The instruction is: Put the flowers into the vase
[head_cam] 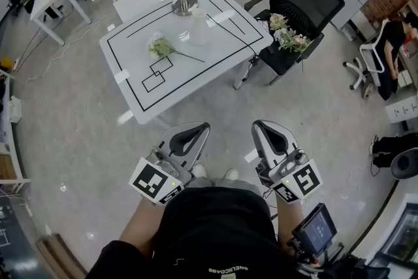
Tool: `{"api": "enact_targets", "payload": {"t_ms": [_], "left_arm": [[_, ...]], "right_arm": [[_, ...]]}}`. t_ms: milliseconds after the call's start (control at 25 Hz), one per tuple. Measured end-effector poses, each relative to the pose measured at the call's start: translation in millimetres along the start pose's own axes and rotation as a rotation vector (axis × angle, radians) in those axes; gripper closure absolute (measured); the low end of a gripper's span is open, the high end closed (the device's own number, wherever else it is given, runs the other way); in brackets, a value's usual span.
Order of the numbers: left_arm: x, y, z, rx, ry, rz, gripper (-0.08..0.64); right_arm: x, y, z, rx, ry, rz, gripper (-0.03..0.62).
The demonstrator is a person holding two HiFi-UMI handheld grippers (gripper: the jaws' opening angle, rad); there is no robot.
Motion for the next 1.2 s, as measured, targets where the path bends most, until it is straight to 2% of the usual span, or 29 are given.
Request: {"api": "enact_targets", "payload": {"t_ms": [80, 280, 480, 640, 920, 1200], "left_arm": [[-11.4, 2.9, -4.1, -0.006, -0.015, -0.012, 0.560], [-51.8, 8.3, -20.2, -0.012, -0.044, -0.107, 0.560], [-76.7, 17.8, -31.2, -0.029, -0.015, -0.093, 0.558], [-97.7, 26.5, -34.4, -0.041, -0.047, -0.127, 0.558], [-128.7, 28.9, -21.2, -0.051, -0.088, -0.148, 0.558], [-155.3, 37.2, 12.3, -0.064, -0.160, -0.168, 0.558]], "right_arm": [[1.0, 3.7, 6.8, -0.019, 0.014, -0.012, 0.588], [-1.3, 7.6, 29.9, -0.038, 0.041, -0.026, 0.587], [-2.8, 17.4, 52.1, -0.051, 0.068, -0.029, 0.588], [-1.0, 23.5, 65.9, -0.069, 0.069, -0.029, 0.587], [29.2, 26.9, 90.5, -0.077, 0.069, -0.015, 0.587], [75.9, 33.6, 113.8, -0.087, 0.024, 0.011, 0.586]]}}
Point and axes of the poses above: the fingertips, and each gripper's own axes: z forward along the fingers, x to its right, y out of its underside, the point moved 3 cm from there along -z, backward along the fingers, and after that the axes turned 10 degrees about -y, right-handed, at the moved point
